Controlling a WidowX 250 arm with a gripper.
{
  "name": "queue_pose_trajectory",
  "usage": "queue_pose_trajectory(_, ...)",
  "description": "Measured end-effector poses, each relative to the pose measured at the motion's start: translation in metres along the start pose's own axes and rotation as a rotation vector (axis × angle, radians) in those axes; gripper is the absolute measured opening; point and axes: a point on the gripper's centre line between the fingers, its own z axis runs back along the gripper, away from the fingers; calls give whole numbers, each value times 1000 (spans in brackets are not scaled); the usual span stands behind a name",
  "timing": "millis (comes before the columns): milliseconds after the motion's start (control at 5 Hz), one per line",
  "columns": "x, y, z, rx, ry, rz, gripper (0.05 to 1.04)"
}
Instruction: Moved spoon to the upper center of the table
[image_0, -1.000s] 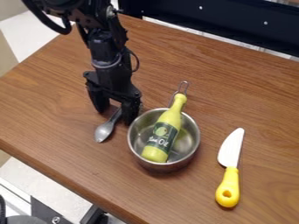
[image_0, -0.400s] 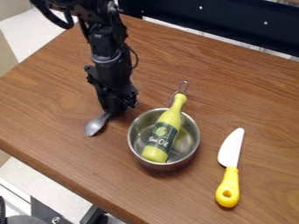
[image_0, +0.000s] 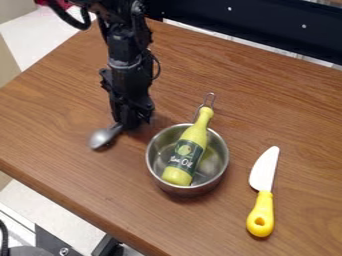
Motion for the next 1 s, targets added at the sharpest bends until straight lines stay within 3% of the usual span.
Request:
queue_pose_trajectory(200,22,17,12,10,37,-177,142)
queue_pose_trajectory(400,45,28,21,-7,11,-241,142)
queue_pose_trajectory(600,63,30,21,-44,23,-383,142)
queue_pose_trajectory(800,75,27,29,-45,-11,-485,142)
queue_pose_trajectory(1000,97,13,29,-63,-5,-692,142)
